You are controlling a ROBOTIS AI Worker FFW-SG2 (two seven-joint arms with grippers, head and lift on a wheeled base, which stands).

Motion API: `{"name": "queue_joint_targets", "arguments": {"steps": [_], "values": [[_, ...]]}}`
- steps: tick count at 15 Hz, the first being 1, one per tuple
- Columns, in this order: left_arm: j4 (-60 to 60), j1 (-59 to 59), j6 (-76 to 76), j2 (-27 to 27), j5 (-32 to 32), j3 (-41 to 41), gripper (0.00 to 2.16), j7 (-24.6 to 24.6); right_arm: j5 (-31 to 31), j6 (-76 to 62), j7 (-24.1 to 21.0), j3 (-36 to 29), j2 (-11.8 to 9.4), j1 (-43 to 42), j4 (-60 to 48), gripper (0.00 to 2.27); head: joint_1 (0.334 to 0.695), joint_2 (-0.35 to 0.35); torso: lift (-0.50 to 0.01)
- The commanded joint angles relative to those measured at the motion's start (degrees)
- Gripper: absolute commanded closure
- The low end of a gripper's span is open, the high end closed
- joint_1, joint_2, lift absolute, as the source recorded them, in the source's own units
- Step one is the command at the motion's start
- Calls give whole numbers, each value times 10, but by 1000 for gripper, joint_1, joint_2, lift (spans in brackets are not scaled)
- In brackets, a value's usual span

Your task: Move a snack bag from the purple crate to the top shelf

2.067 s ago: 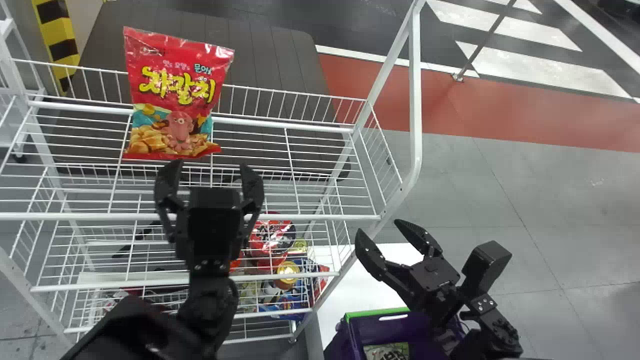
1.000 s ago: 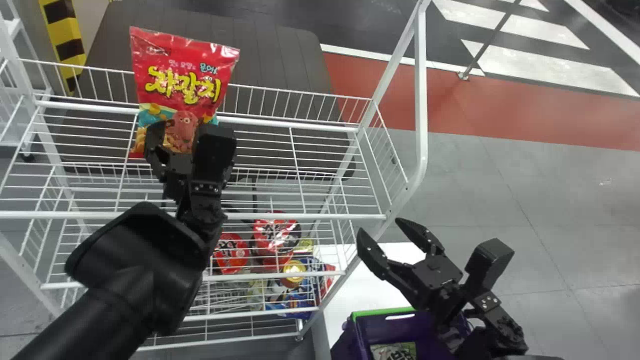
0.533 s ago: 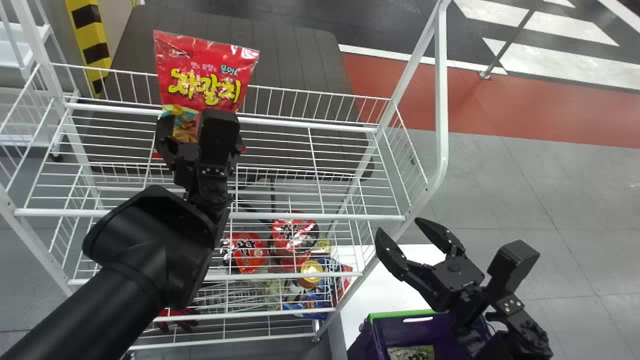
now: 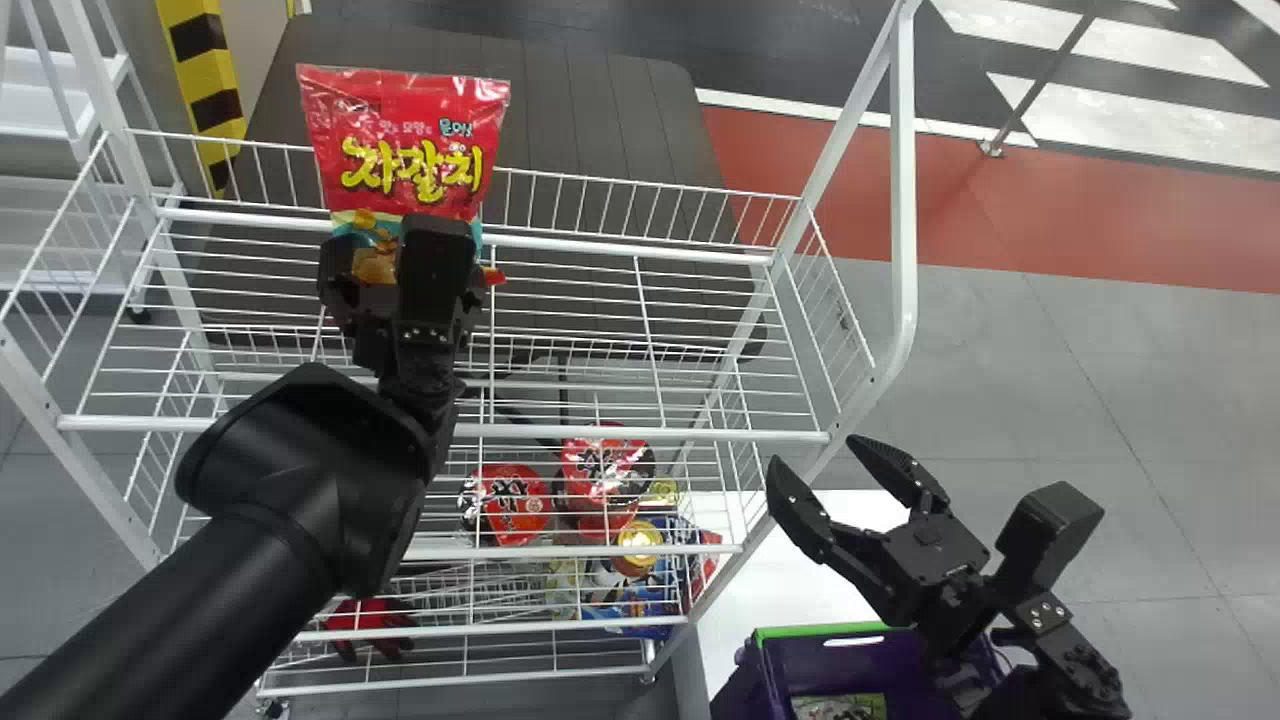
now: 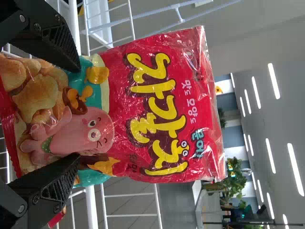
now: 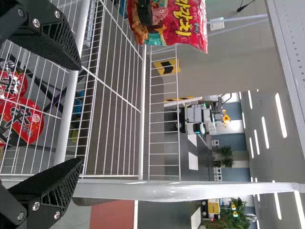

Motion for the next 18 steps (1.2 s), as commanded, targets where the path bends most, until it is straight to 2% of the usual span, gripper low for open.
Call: {"name": "queue_joint_targets", "arguments": {"steps": [1, 12, 15, 18], "values": [[1, -2, -3, -1, 1, 1, 215, 0, 0, 1, 0, 0, 0, 1, -1, 147, 695, -255, 0], [21, -17, 2, -1, -9, 0, 272, -16, -1, 2, 7, -1, 2, 0, 1, 147, 695, -245, 0], [20, -19, 34, -1, -19, 0, 562, -22, -2, 2, 7, -1, 2, 0, 2, 147, 695, -248, 0], [19, -19, 53, -1, -35, 0, 704, -21, -5, 2, 8, -3, 1, -1, 4, 147, 695, -247, 0]]}}
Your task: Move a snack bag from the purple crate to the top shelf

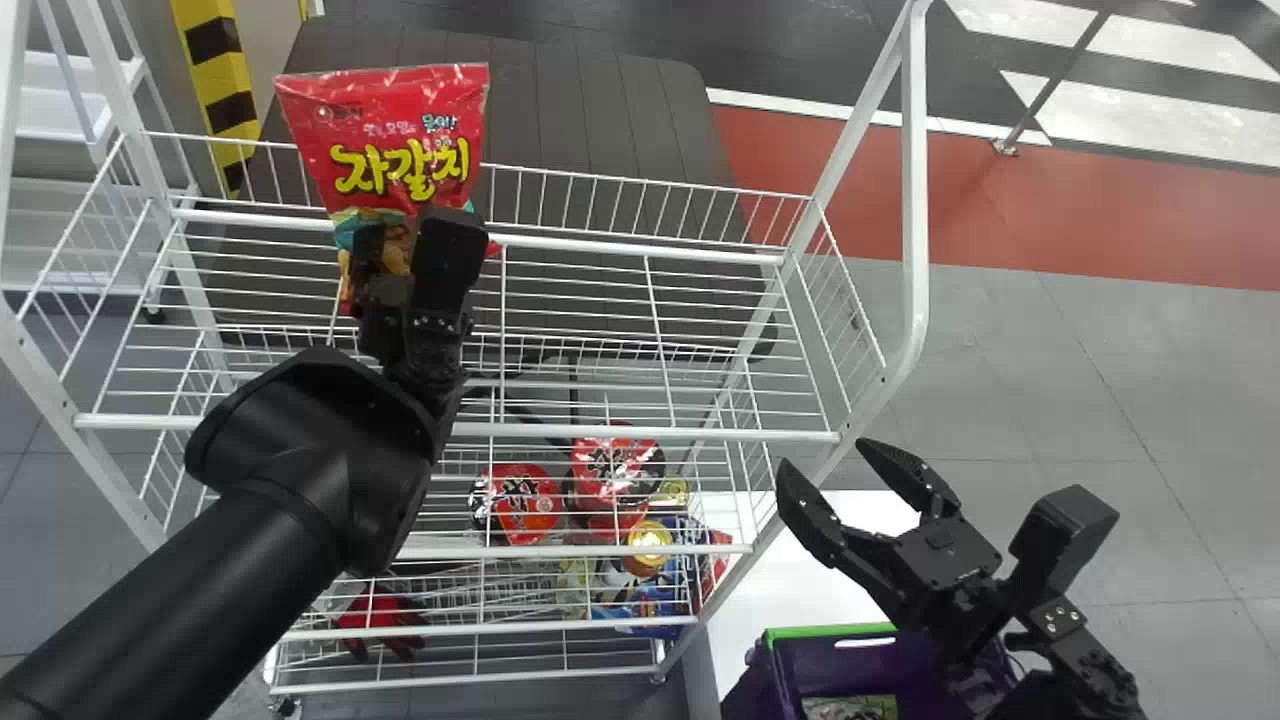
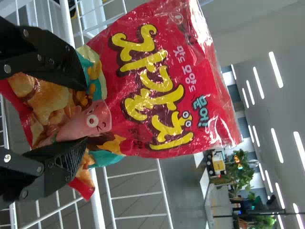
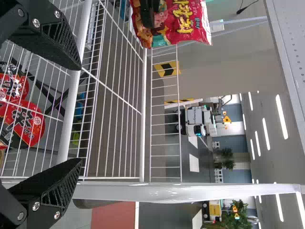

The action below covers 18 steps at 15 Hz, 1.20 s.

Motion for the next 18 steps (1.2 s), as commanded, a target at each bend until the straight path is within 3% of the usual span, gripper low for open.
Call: {"name": "queue_joint_targets", "arguments": {"steps": [1, 3, 6, 9, 15, 18], "values": [[-2, 1, 15, -1, -11, -1, 704, 3, -2, -1, 0, -1, 0, -1, 2, 147, 695, -247, 0], [-4, 1, 20, -1, -20, -2, 866, 10, -3, -1, 0, -1, -1, -1, 2, 147, 695, -246, 0], [-11, 2, 22, -1, -24, -8, 1693, 41, -3, -1, 0, -1, 0, -1, 4, 147, 695, -243, 0], [-40, 17, 62, -1, -57, -8, 1771, 50, -5, -1, 0, -2, -1, -1, 6, 147, 695, -240, 0], [-182, 93, 271, -1, -221, -4, 1771, 32, -8, -3, 0, -2, -3, -5, 14, 147, 695, -259, 0], [-230, 112, 292, -1, -232, 13, 1771, -2, -8, -3, 1, -1, -4, -7, 19, 147, 695, -256, 0]]}}
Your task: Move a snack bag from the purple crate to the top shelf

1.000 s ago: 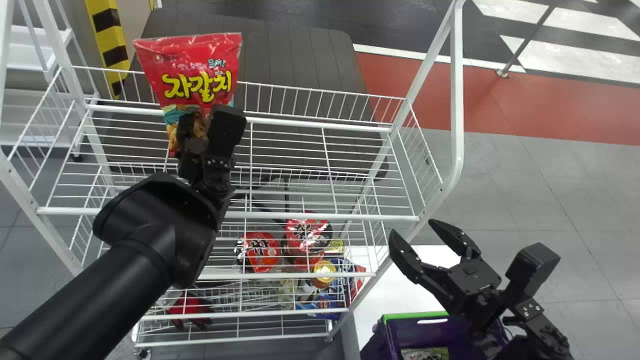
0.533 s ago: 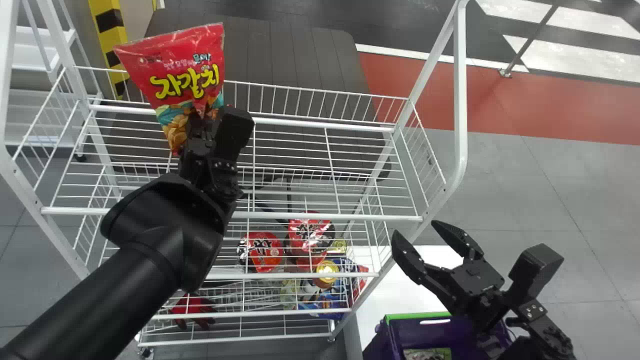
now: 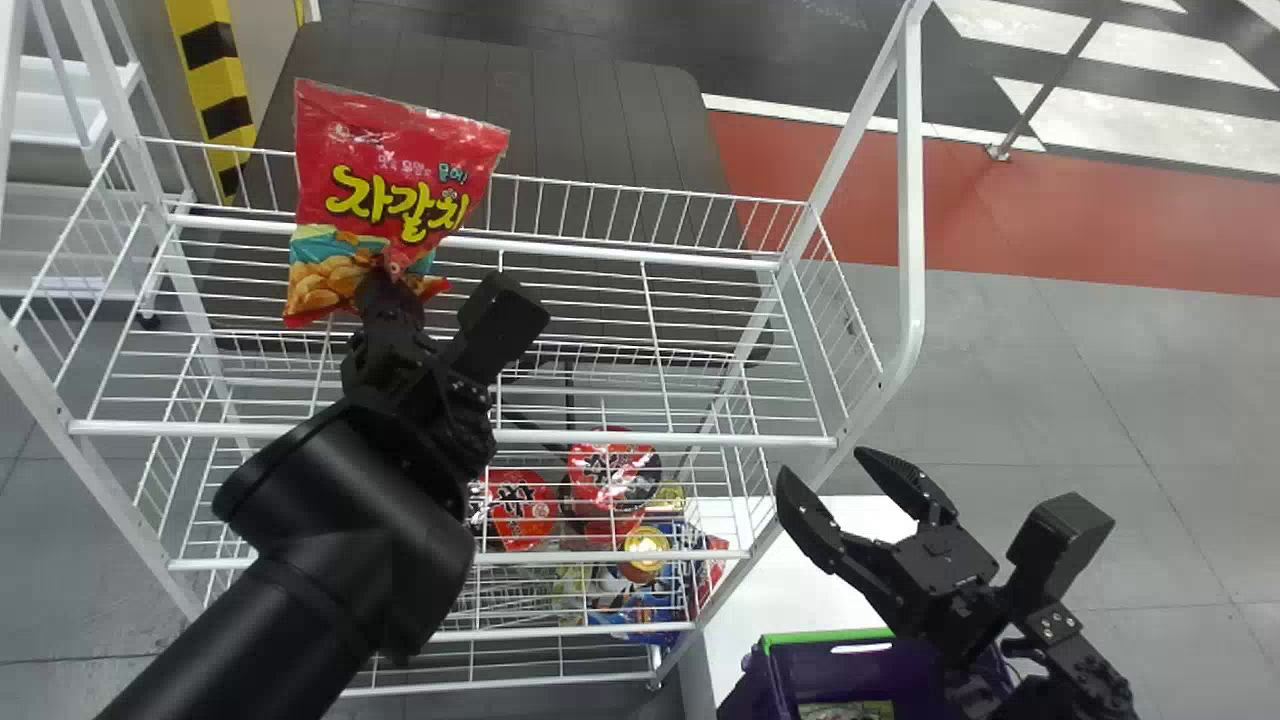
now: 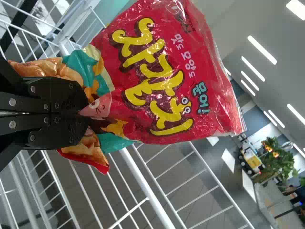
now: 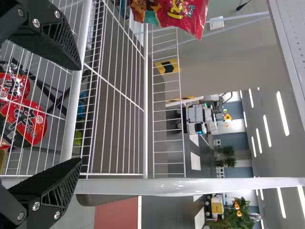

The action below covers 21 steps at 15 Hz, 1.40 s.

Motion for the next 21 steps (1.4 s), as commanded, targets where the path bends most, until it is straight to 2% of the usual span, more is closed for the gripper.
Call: {"name": "queue_joint_targets", "arguments": {"steps": [1, 5, 10, 21], "values": [[-32, 13, 10, -1, -10, 19, 1771, -17, -1, 0, 2, 1, -1, -2, 3, 147, 695, -258, 0], [-50, 15, -6, -1, -19, 78, 1771, -84, -4, -2, 6, 1, -2, -3, 6, 147, 695, -246, 0], [-49, 13, -12, -1, -41, 125, 1771, -129, -4, -2, 6, 1, -3, -3, 6, 147, 695, -210, 0], [-33, 15, -19, -1, -43, 165, 1767, -143, -13, -2, 9, 0, -5, -4, 4, 147, 695, -162, 0]]}}
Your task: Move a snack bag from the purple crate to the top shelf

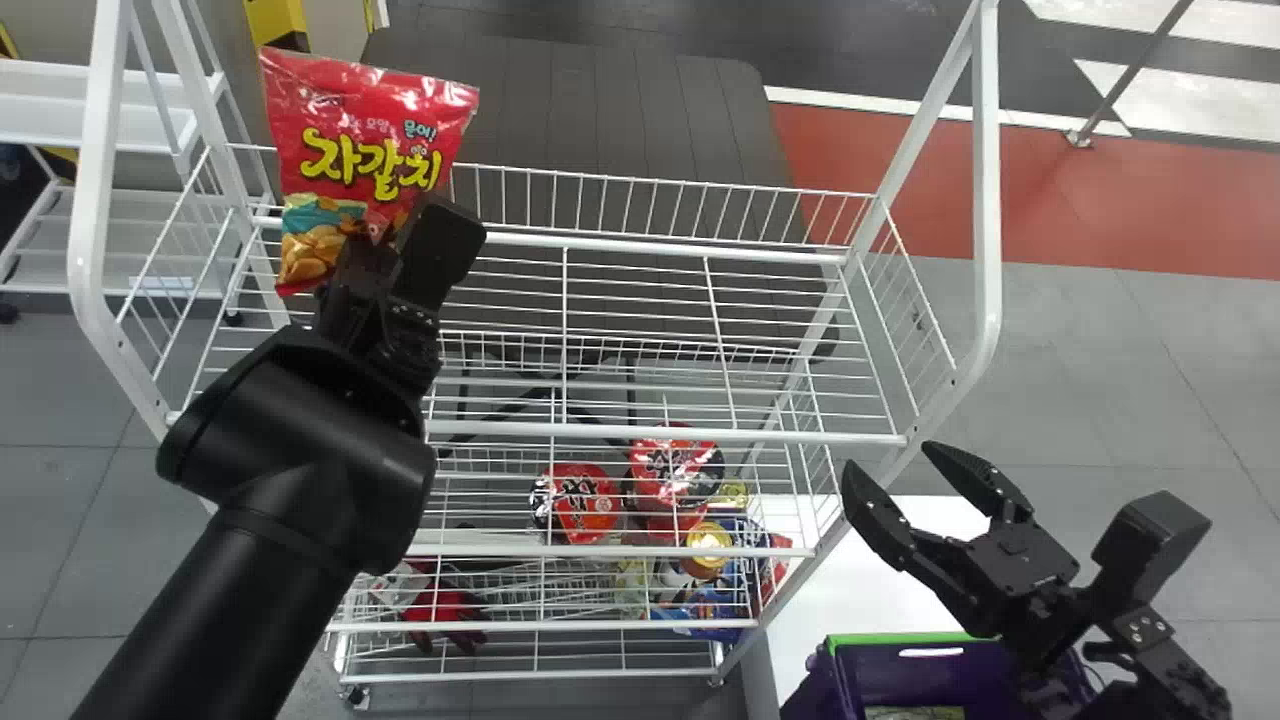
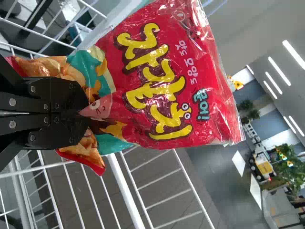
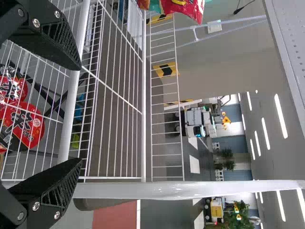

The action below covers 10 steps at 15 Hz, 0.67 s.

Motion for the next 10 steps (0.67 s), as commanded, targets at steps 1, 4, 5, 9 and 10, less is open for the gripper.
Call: {"name": "queue_joint_targets", "arguments": {"steps": [1, 4, 5, 9, 10], "values": [[5, 0, -9, -1, -1, 10, 1767, -2, -1, 0, 0, 0, 0, 0, 0, 147, 695, -159, 0], [24, -4, -28, -1, -1, 21, 1767, -3, -1, 0, 0, 0, -1, -1, 1, 147, 695, -150, 0], [31, -6, -38, -1, -1, 24, 1767, -7, -2, 0, 0, 0, 0, -1, 1, 147, 695, -149, 0], [48, -11, -77, 1, -4, 40, 1757, -23, -4, 0, 1, -3, 0, -1, 3, 147, 695, -144, 0], [48, -10, -75, 2, -4, 42, 1757, -25, -4, 0, 1, -3, 0, -1, 4, 147, 695, -144, 0]]}}
